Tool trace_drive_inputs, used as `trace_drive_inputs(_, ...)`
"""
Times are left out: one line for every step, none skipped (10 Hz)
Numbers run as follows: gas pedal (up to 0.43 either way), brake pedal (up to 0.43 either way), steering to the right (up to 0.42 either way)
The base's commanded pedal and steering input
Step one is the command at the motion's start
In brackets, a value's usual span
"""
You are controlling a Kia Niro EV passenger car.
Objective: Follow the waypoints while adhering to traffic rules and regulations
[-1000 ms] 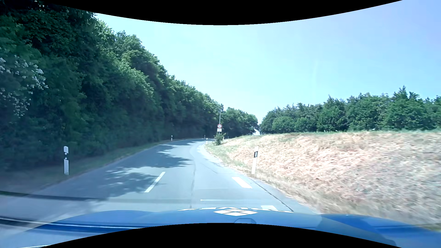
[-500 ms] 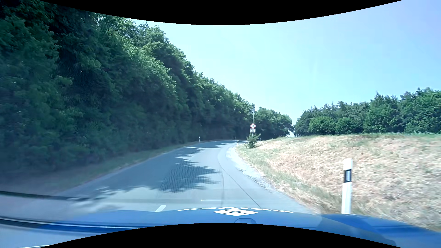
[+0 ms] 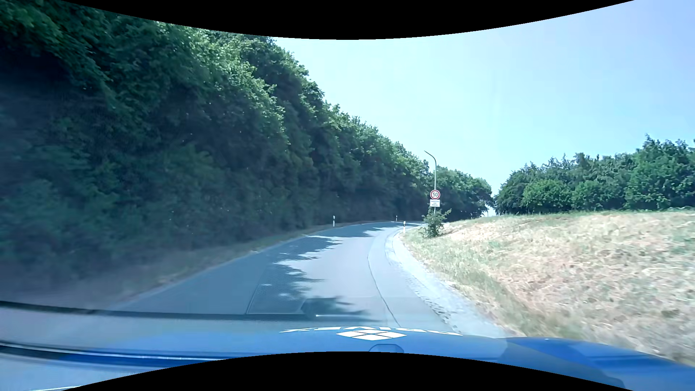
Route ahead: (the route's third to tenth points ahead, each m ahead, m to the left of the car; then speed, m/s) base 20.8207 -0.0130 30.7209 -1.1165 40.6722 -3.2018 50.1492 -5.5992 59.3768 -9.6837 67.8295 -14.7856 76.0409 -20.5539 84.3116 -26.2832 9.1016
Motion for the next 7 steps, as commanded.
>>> trace_drive_inputs(0.268,0.0,-0.023)
trace_drive_inputs(0.268,0.0,-0.02)
trace_drive_inputs(0.268,0.0,-0.014)
trace_drive_inputs(0.268,0.0,-0.001)
trace_drive_inputs(0.268,0.0,0.006)
trace_drive_inputs(0.268,0.0,0.007)
trace_drive_inputs(0.268,0.0,0.009)
